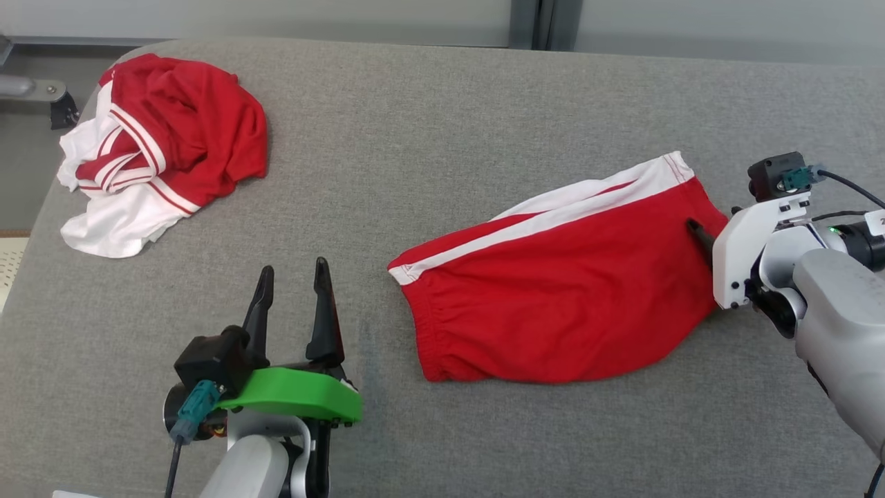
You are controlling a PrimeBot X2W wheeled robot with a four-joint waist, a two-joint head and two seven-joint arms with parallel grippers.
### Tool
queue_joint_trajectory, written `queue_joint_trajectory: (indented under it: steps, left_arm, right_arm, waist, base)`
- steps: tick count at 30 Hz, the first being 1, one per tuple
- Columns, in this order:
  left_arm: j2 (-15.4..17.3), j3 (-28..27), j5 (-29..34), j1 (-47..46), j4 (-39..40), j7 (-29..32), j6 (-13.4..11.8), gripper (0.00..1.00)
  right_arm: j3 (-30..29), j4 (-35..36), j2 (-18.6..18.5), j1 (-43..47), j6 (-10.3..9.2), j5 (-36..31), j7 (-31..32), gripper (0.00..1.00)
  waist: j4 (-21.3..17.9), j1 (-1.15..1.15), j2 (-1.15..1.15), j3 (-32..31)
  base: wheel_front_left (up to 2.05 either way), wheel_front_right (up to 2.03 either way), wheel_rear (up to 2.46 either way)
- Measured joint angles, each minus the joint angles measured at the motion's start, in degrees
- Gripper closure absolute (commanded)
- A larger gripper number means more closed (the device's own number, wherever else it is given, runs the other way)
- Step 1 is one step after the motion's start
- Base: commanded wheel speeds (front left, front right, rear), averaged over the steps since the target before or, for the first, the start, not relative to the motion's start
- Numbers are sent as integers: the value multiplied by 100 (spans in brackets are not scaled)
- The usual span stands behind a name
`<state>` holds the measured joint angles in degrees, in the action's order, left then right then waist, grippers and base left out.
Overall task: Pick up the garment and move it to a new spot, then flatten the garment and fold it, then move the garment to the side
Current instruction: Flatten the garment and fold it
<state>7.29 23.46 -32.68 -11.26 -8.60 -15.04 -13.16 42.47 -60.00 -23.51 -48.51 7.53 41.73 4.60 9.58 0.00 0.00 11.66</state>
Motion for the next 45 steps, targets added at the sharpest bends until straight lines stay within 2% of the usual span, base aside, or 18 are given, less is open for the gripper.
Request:
queue_joint_trajectory:
  steps: [6, 7, 8, 11, 15, 22, 32, 40, 45]
  left_arm:
    - [-58, -174, 108, 24, -18, 0, 0, 0]
    - [-63, -203, 116, 36, -21, 0, 3, 0]
    - [-64, -233, 116, 43, -29, 0, 7, 0]
    - [-76, -302, 149, 65, -49, 0, 31, 0]
    - [-99, -394, 180, 75, -74, 0, 55, 0]
    - [-89, -577, 254, 258, -97, 0, 82, 0]
    - [-51, -598, 365, 593, -191, -1, 164, 0]
    - [-42, -527, 374, 626, -357, 2, 207, 0]
    - [1, -508, 371, 603, -503, 8, 264, 0]
  right_arm:
    - [110, -78, -20, -28, 0, 425, 702, 0]
    - [116, -83, -33, -35, -3, 491, 790, 17]
    - [121, -85, -45, -40, -5, 543, 851, 52]
    - [154, -94, -66, -45, -5, 671, 950, 100]
    - [142, -119, -42, -14, 3, 815, 791, 100]
    - [209, -68, 3, 246, 3, 937, 144, 100]
    - [311, 216, -190, 885, 2, 1199, -472, 100]
    - [290, 185, -58, 973, 2, 1283, -602, 100]
    - [254, 210, 13, 950, 1, 1358, -702, 100]
  waist:
    - [174, 0, 0, 96]
    - [202, 0, 0, 101]
    - [222, 0, 0, 101]
    - [259, 0, 0, 80]
    - [245, 0, 0, 50]
    - [63, 0, 0, -93]
    - [-589, 0, 0, -486]
    - [-1193, 0, 0, -703]
    - [-1306, 0, 0, -818]
  base:
    - [0, 0, 0]
    - [0, 0, 0]
    - [0, 0, 0]
    - [0, 0, 0]
    - [0, 0, 0]
    - [0, 0, 0]
    - [0, 0, 0]
    - [0, 0, 0]
    - [0, 0, 0]
